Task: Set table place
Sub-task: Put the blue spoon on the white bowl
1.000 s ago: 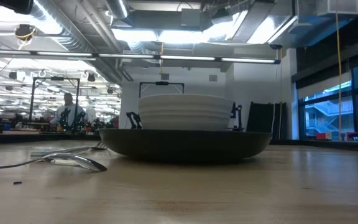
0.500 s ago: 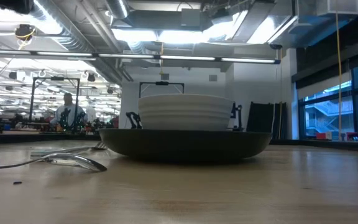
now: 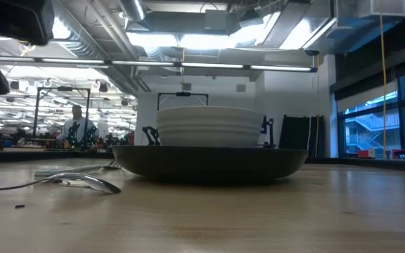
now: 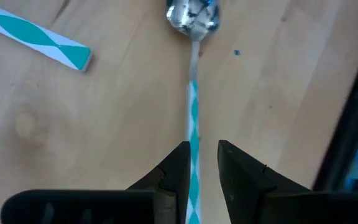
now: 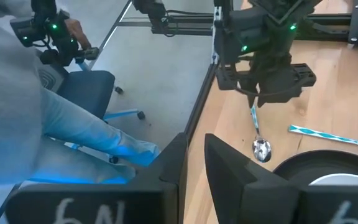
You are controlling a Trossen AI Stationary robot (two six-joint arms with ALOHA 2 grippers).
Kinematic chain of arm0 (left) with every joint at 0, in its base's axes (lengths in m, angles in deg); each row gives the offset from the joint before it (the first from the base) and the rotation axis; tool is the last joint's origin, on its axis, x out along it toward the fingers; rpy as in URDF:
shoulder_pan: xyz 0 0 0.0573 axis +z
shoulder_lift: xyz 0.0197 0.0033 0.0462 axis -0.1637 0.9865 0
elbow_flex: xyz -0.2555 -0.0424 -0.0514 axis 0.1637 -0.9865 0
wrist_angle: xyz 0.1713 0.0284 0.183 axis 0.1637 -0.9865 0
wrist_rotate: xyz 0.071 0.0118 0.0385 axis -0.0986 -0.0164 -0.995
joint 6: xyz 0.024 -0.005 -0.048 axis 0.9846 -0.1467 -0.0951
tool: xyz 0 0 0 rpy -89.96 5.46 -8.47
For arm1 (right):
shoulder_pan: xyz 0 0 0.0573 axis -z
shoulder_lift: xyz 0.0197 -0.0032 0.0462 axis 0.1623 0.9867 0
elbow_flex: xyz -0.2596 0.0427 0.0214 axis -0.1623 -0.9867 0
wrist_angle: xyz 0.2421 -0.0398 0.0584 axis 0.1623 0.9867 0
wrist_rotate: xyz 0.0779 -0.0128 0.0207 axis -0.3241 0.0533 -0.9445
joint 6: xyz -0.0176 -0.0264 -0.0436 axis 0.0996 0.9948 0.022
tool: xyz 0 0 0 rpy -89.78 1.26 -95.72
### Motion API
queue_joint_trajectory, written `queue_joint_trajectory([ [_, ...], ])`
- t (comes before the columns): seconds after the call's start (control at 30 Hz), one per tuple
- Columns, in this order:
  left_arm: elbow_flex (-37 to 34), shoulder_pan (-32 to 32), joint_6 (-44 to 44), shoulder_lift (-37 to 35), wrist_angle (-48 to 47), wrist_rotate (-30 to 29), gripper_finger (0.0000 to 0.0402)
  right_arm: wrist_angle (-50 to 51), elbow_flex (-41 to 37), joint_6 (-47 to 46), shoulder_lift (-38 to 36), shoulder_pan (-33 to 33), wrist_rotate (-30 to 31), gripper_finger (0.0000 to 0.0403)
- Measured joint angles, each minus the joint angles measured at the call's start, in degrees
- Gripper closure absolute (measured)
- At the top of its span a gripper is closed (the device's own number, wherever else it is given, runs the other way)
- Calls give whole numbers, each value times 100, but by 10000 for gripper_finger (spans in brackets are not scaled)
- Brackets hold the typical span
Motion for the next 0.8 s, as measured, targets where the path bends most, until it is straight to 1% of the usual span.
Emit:
queue_joint_trajectory([
  [0.27,2,5,37,305,-17,146,327,2,-1,16,0,-4,0,345],
  [0.43,2,7,139,317,-13,144,327,0,-2,142,0,-4,2,345],
  [0.7,2,7,596,318,-15,146,327,2,-2,162,0,-4,2,345],
  [0.8,2,24,613,318,-16,146,327,2,-2,161,0,-4,4,345],
])
